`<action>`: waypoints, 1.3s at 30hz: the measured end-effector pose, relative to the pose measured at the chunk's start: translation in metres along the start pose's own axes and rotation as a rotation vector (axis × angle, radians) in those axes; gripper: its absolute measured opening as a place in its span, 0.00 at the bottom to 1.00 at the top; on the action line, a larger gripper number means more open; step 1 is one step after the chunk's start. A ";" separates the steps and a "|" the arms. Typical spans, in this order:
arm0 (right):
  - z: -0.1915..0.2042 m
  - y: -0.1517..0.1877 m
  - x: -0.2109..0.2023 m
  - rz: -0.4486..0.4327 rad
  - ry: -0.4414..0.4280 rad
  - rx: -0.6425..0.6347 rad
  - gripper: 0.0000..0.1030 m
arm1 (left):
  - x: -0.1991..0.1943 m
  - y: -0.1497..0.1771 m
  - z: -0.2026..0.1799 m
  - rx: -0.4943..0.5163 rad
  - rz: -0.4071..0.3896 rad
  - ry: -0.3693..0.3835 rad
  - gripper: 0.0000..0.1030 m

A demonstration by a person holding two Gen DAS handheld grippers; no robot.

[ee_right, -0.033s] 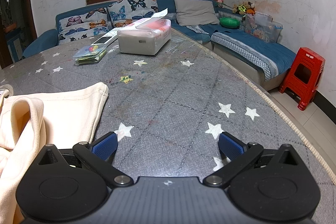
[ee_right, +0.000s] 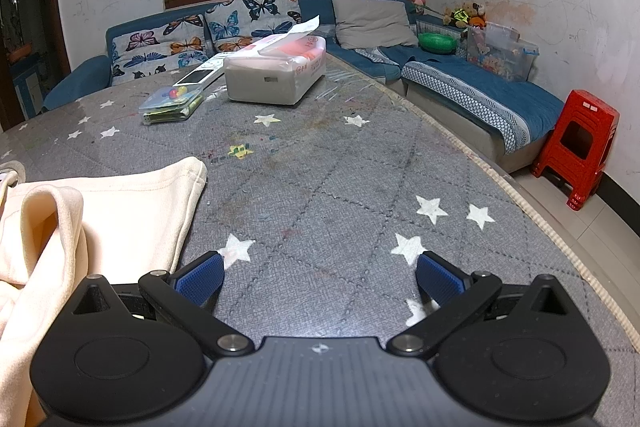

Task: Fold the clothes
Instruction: 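Approach the crumpled cream sweatshirt with both tools open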

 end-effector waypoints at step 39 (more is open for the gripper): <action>0.053 0.044 -0.116 -0.037 -0.244 -0.136 1.00 | -0.046 -0.003 -0.061 -0.021 0.019 0.096 1.00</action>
Point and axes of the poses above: each gripper's, at about its wrist camera, not at the fingertips, and x roughly the way its jaws point, z to its left, y to its underside, the point moved 10 cm from there along x, roughly the way its jaws point, and after that the axes turned 4 degrees about y, right-handed, at the moved point
